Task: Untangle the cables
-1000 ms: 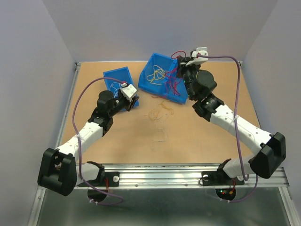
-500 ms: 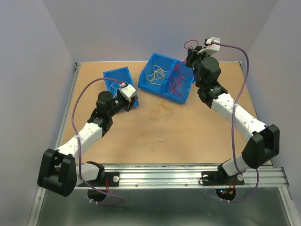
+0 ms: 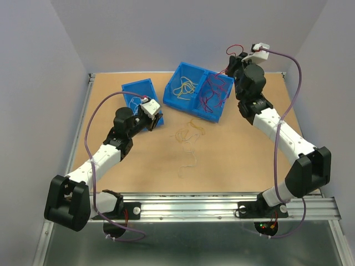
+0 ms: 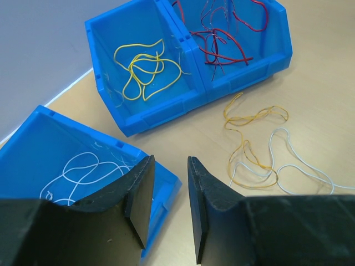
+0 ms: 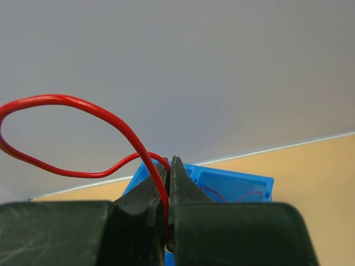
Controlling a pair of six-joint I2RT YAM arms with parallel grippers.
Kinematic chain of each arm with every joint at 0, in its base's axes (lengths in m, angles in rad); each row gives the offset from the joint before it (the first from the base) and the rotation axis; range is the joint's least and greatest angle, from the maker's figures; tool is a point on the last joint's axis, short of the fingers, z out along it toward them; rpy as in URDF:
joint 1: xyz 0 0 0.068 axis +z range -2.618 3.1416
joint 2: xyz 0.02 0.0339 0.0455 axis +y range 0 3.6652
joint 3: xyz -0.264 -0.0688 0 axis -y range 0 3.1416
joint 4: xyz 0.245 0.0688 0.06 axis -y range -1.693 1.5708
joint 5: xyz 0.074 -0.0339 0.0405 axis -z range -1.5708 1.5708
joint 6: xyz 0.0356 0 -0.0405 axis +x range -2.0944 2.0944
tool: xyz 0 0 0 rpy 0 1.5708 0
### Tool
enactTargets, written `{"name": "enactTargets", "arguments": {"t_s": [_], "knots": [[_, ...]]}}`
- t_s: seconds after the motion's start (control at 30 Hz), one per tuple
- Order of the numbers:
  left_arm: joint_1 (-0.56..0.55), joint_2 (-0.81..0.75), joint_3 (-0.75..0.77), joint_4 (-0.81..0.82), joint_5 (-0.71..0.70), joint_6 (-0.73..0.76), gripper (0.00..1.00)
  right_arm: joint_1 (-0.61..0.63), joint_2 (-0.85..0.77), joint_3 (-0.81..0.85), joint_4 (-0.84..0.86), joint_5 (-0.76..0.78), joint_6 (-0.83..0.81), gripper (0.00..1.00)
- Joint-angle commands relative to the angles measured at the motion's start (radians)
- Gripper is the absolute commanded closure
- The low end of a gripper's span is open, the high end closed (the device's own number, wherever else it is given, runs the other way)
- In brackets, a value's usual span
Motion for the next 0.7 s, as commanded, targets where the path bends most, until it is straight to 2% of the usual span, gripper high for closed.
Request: {"name": "enactTargets", "arguments": {"t_s": [0.0, 0.23, 0.67], "knots": [[0.006, -0.019, -0.002, 0.053, 0.007, 0.0, 0.59, -0.021, 0.008, 0.044, 0.024, -0.009, 0.018, 1.0], [0.005, -0.02, -0.004, 0.053, 0.006, 0.002, 0.59, -0.058, 0.102, 0.078, 0.021, -0.029, 0.052, 0.99], [0.005, -0.02, -0.007, 0.053, 0.013, 0.01, 0.59, -0.063, 0.249, 0.092, -0.002, 0.078, 0.064, 0.99]]}}
